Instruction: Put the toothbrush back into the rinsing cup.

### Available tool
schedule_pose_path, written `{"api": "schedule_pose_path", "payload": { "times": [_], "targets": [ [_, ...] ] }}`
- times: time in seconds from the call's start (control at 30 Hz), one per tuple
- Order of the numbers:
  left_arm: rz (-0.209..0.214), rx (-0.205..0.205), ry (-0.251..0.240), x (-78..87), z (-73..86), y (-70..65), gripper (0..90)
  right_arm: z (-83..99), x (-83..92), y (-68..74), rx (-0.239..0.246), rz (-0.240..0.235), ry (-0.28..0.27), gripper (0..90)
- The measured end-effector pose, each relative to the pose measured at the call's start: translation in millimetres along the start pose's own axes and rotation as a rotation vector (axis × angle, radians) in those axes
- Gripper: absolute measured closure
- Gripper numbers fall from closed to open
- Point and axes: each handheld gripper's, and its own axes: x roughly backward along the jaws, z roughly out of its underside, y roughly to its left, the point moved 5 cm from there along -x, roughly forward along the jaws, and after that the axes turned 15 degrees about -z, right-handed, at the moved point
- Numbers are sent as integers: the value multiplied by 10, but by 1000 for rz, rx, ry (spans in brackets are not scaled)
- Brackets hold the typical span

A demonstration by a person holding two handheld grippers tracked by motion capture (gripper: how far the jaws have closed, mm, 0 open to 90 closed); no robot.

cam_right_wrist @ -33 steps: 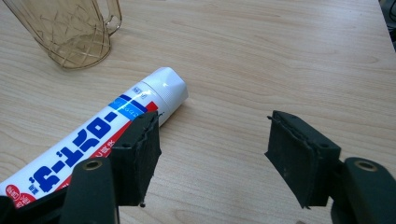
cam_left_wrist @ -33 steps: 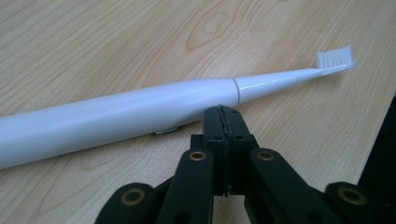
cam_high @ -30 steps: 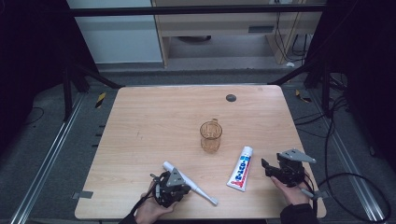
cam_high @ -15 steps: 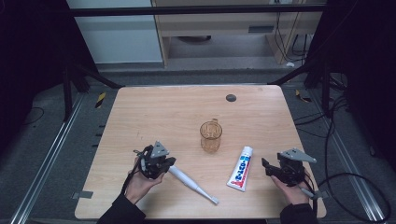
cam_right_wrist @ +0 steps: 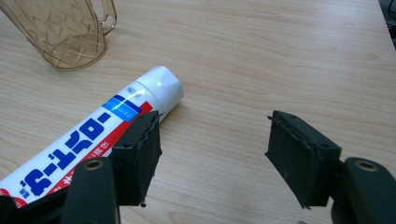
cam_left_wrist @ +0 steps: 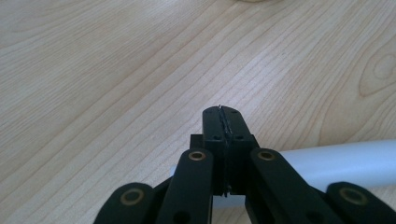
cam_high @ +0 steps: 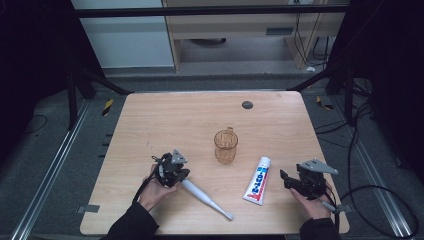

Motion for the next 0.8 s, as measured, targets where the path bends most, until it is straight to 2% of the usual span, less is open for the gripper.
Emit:
{"api": "schedule_pose_path", "payload": {
  "times": [0.23,0.43,0.8],
  "targets": [
    [-1,-12,16,10,66,3,893,4,5,-8,-1,1,3,345],
    [-4,3,10,56,103,27,893,5,1,-2,-2,0,1,346],
    [2,-4,19,117,191,22,893,6,10,-10,-1,4,0,348]
  ]
}}
